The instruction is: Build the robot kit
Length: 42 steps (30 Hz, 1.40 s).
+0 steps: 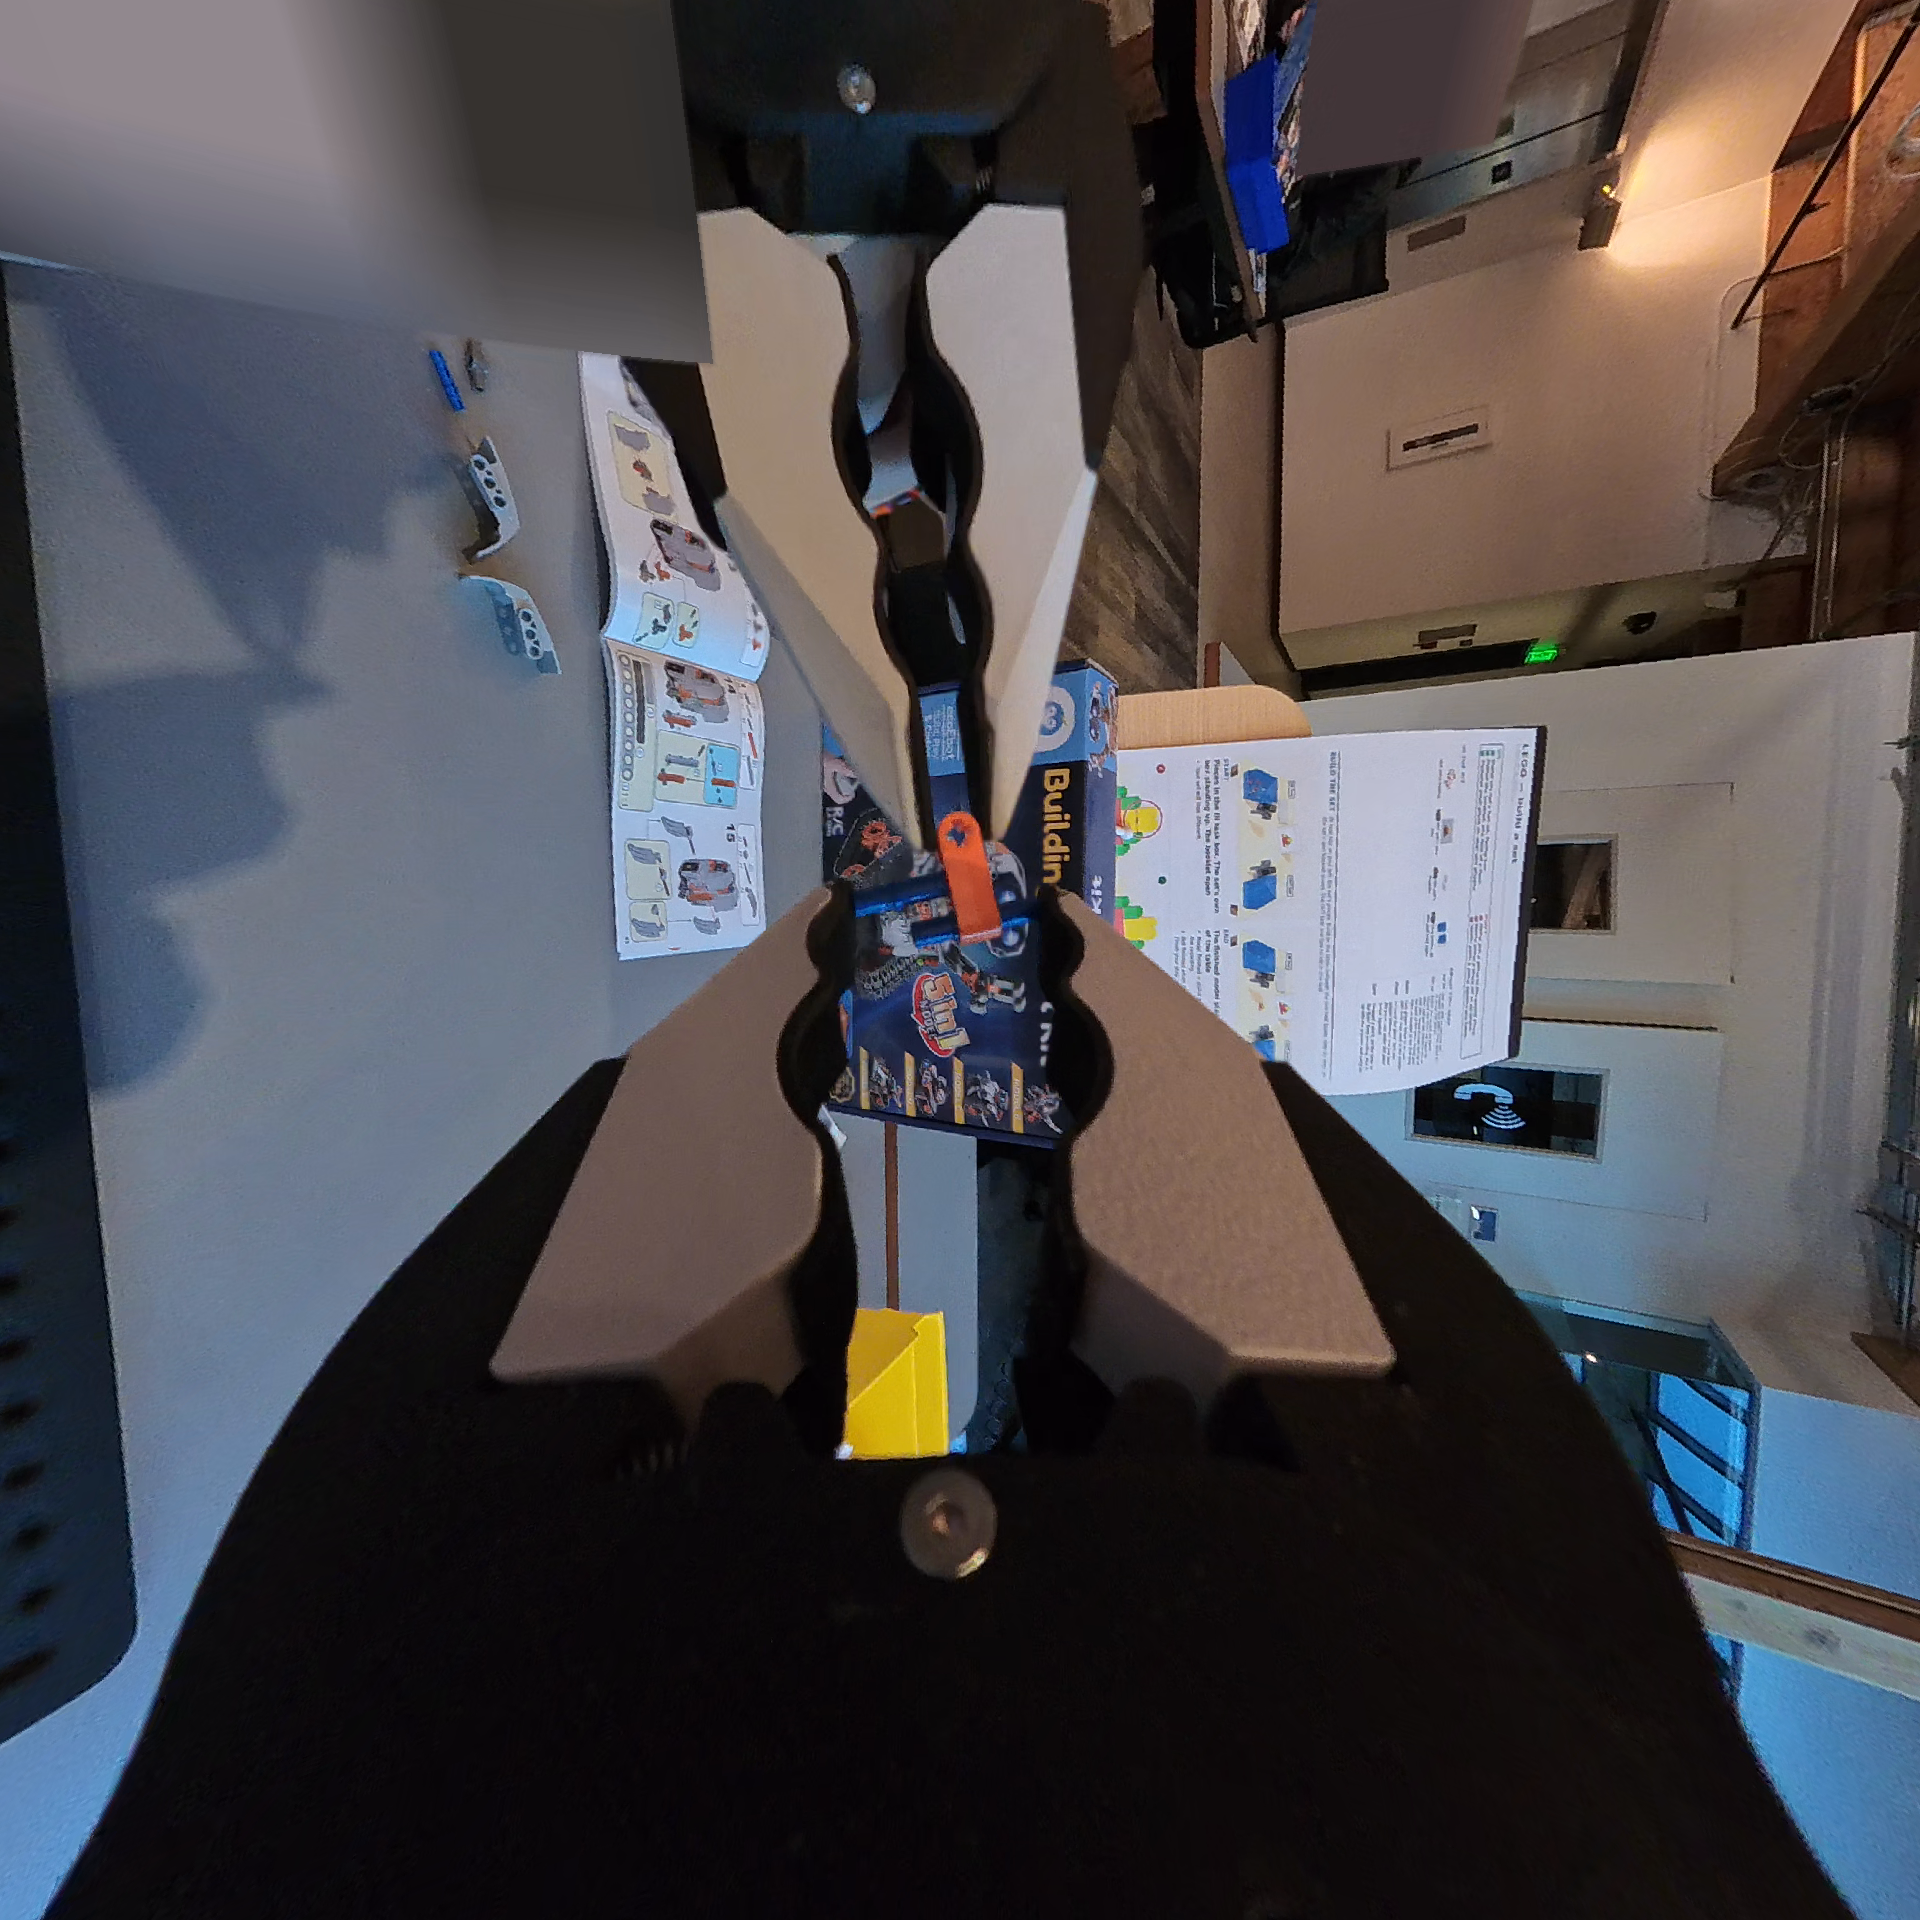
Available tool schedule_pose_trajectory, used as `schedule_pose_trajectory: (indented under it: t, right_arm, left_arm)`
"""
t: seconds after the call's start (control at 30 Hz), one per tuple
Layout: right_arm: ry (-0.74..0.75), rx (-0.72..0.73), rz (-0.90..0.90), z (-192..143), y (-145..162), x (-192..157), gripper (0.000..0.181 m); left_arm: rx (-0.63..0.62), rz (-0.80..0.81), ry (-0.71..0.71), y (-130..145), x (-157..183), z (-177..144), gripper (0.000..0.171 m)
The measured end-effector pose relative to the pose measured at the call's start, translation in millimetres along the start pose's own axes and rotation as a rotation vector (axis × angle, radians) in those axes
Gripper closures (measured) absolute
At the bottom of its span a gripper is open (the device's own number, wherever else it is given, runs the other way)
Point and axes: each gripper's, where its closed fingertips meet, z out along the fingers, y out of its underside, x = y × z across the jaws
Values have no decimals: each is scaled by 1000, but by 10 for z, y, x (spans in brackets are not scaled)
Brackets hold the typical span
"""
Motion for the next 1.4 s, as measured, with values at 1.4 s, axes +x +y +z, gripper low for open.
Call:
schedule_pose_trajectory:
  t: [1.4]
  right_arm:
    - [3,-41,29,133,187,-3,156]
  left_arm:
    - [-68,-94,26,207,-44,90,166]
